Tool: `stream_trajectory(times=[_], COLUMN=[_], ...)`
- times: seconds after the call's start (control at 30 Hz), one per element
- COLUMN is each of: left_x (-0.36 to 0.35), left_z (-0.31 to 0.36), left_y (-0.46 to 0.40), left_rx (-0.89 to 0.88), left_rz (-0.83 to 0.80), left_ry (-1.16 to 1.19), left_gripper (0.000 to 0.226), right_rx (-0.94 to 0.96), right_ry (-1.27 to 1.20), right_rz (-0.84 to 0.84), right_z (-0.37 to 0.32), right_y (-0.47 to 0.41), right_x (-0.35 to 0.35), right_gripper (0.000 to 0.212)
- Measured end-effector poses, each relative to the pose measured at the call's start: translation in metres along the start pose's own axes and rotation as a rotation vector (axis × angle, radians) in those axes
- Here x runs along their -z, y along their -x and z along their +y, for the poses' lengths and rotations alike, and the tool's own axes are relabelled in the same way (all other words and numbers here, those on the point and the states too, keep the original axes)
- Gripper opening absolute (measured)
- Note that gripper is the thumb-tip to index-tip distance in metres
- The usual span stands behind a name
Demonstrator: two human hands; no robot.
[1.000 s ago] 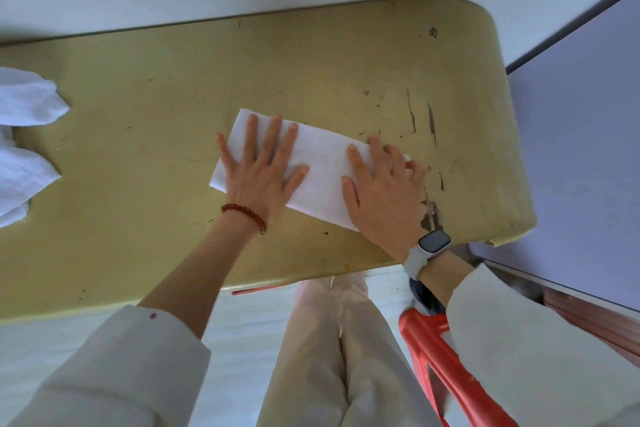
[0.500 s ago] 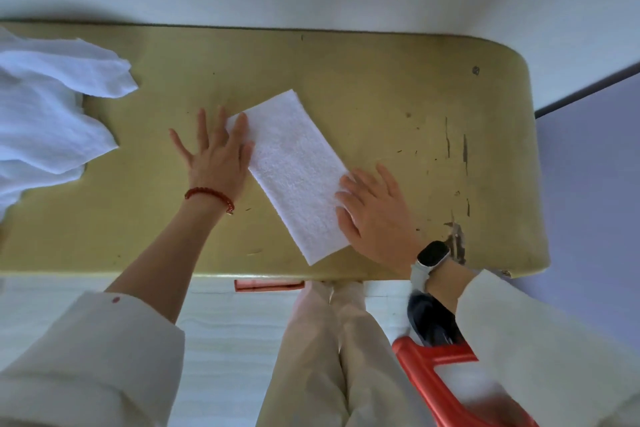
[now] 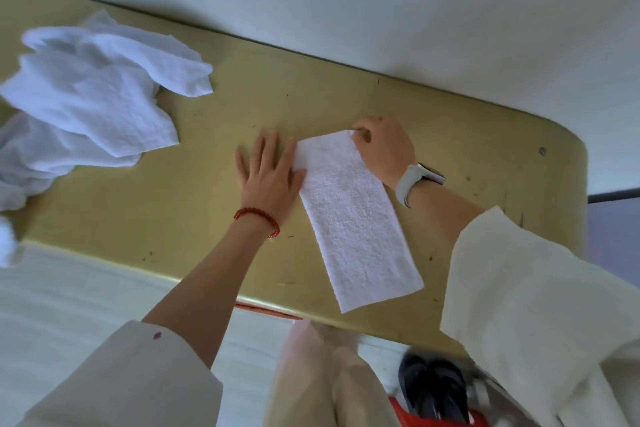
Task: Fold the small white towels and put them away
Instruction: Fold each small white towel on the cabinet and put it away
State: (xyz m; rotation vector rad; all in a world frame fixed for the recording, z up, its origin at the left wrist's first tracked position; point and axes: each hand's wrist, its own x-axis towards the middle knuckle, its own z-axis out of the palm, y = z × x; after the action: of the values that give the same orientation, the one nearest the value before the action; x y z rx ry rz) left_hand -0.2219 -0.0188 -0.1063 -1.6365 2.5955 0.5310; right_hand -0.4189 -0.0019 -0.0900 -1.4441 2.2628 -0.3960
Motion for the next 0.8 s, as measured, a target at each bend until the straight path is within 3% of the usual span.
stream_trajectory(times=[0.1,0.23,0.37,0.43,0.57,0.67,0.8], left_x=[0.0,0.001,0.006,0.01,0.025,0.041,0.064], left_z=[-0.001,-0.003,-0.003,-0.003,-0.003,0.002,0.011], left_y=[0.0,0.0,-0.003,-0.006,-0.023,-0.04,-0.058], left_rx=[-0.008,0.001,0.013,0.011,-0.069,-0.123,-0.115], left_rz=[0.027,0.012,0.002,-0.012,-0.054,-0.192,-0.342], left_ry=[0.011,0.054,0.12,0.153,0.242,0.275,0.324], left_gripper=[0.07,0.055,0.057,0.059,0.066,0.064,0.039], right_rx=[-0.02,-0.05,-0.172,-0.184,-0.066,0.005,0.058], right_ry=[0.072,0.143,-0.008,-0.077,-0.183,-0.257,-0.271], right_rz=[-0.06,-0.242,-0.329,-0.353,-0.358,-0.325,-0.251], right_z=[-0.007,-0.027,-0.031,-0.028,-0.028,-0.028,-0.02], right_y=[-0.008,-0.021,-0.026,-0.025,-0.009,0.002,0.01], right_x=[0.003,0.016,0.025,0.033,0.055,0.069,0.086], right_gripper=[0.014,0.015,0.012,0.024,0.017,0.017,0.02])
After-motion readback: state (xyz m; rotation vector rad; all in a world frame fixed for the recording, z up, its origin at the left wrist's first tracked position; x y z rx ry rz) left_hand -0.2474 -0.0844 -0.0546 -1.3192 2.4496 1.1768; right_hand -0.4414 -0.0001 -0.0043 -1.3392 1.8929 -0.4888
